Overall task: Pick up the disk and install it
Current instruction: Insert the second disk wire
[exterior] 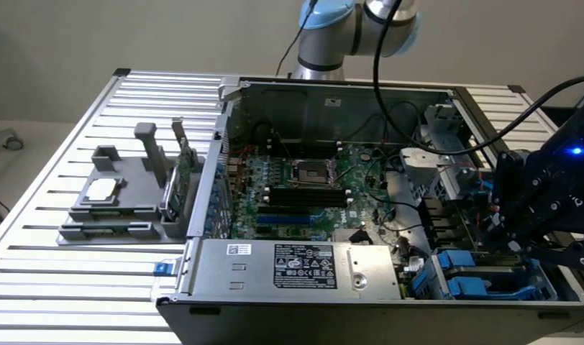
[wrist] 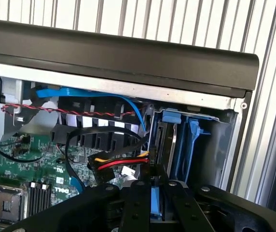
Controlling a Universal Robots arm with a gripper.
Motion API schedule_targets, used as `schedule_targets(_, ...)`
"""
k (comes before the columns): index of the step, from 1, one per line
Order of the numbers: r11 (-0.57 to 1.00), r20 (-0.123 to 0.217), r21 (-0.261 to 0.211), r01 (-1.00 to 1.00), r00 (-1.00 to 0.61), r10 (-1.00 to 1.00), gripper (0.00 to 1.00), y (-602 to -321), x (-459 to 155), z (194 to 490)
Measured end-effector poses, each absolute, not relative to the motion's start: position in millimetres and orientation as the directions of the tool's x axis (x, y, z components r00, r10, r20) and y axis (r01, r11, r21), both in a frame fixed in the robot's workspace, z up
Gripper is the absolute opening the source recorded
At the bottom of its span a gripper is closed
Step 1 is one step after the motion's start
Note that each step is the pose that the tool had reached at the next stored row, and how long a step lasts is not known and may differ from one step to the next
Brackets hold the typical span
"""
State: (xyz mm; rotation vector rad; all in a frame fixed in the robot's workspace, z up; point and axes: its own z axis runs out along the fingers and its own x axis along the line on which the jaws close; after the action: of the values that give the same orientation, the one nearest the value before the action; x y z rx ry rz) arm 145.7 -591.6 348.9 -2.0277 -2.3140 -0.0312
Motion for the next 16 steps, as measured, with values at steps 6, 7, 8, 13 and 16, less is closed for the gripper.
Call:
schedule_targets(6,0.132,0.060,-0.031,0.991,-0.130,0.990,0.16,-589.2,148.2,348.8)
schedule_targets(7,0.132,0.059,-0.032,0.991,-0.130,0.990,0.16,-588.7,149.2,348.7)
schedule_targets(8,0.132,0.058,-0.033,0.991,-0.130,0.990,0.16,-588.5,150.1,348.6)
schedule_targets(13,0.126,0.055,-0.033,0.991,-0.124,0.991,0.16,-587.1,150.3,348.7)
schedule_targets(16,0.119,0.054,-0.033,0.992,-0.117,0.992,0.16,-586.6,153.3,348.8)
